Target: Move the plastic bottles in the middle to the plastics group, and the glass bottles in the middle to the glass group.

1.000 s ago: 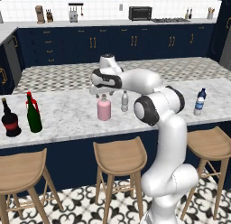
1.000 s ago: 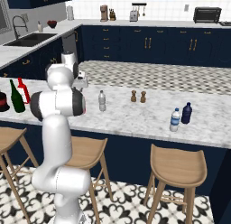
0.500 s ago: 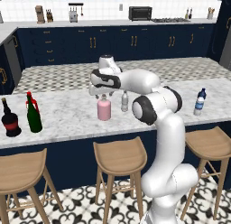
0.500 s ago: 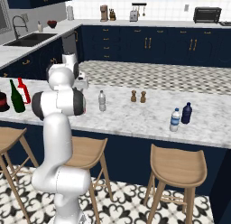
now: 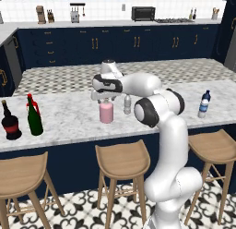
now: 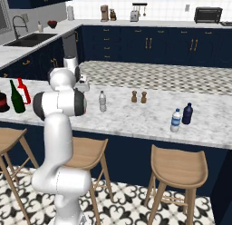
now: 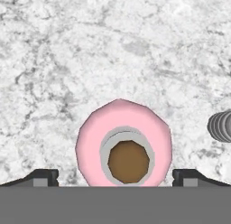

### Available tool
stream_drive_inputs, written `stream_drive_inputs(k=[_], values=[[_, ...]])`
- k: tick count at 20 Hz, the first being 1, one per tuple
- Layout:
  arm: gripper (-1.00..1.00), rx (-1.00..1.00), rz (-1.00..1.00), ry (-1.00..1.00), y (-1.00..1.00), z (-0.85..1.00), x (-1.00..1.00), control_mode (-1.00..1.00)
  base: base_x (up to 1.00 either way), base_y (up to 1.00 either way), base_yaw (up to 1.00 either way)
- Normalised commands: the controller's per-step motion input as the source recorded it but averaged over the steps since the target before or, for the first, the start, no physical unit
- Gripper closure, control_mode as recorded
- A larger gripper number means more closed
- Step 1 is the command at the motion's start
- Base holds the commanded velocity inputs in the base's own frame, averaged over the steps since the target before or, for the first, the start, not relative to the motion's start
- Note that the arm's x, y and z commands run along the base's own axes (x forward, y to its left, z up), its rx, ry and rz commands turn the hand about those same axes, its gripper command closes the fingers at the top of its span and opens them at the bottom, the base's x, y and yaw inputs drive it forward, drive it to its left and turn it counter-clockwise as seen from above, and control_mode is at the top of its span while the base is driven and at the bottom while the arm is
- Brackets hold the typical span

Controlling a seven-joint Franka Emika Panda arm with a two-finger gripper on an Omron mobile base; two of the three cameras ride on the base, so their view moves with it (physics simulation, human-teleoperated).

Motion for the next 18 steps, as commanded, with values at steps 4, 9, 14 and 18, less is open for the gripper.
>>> stream_drive_inputs(k=[4, 9, 14, 18], values=[[-1.0, 0.0, 0.0, 0.0, -0.06, 0.0, 0.1, -1.0, 0.0, 0.0, 0.0], [-1.0, 0.0, 0.0, 0.0, 0.0, 0.0, 0.12, -1.0, 0.0, 0.0, 0.0], [-1.0, 0.0, 0.0, 0.0, 0.0, -0.08, 0.1, -1.0, 0.0, 0.0, 0.0], [-1.0, 0.0, 0.0, 0.0, 0.0, -0.1, 0.0, -1.0, 0.0, 0.0, 0.0]])
